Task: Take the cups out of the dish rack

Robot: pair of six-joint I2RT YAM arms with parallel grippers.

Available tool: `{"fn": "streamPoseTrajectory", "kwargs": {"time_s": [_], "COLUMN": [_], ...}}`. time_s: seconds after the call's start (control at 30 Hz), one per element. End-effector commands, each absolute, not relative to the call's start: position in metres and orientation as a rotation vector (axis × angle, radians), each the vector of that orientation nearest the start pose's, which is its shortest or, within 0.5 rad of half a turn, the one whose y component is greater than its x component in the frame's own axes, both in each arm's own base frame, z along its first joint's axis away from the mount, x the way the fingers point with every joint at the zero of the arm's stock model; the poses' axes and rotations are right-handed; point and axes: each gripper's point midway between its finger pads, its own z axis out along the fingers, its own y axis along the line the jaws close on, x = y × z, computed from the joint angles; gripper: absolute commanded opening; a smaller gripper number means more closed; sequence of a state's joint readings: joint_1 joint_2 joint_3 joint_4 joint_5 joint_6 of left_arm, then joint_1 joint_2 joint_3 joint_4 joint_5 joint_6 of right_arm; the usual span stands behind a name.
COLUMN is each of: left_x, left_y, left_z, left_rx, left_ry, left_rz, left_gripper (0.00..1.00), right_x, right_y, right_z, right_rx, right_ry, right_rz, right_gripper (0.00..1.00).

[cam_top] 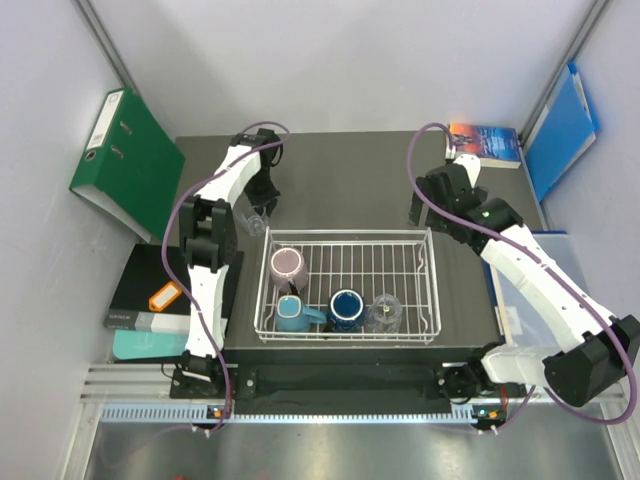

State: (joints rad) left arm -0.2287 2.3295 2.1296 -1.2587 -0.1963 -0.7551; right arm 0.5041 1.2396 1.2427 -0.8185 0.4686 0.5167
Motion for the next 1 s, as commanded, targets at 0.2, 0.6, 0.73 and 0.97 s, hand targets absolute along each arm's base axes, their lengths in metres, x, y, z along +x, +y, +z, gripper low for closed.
{"fn": "streamPoseTrajectory", "kwargs": {"time_s": [0.2,0.6,0.73,0.97], "left_x": [0.456,0.451,0.426,0.367], "left_y": [-0.09,-0.088,-0.107,-0.137], "left_z": [0.114,0.215,0.262,0.284], "left_rx": [-0.772,-0.693,-0.641,-0.536], "left_ry": [2.707,2.408,2.266,2.201], "left_rz": [0.102,0.114,0.006,-0.1], "left_gripper": [0.32,0.99,0.99,0.99], "right_x": [0.313,0.305,0.288,0.234], "right_y": [0.108,0.108,0.132,0.165], "right_z": [0.233,0.243,0.246,0.219], "right_rx": [0.225,0.181,0.095,-0.134], "right_ry": [2.233,2.193,2.149,2.219], "right_rz": [0.003,0.007,0.238,0.32], "right_gripper": [1.0,1.0,1.0,1.0]}}
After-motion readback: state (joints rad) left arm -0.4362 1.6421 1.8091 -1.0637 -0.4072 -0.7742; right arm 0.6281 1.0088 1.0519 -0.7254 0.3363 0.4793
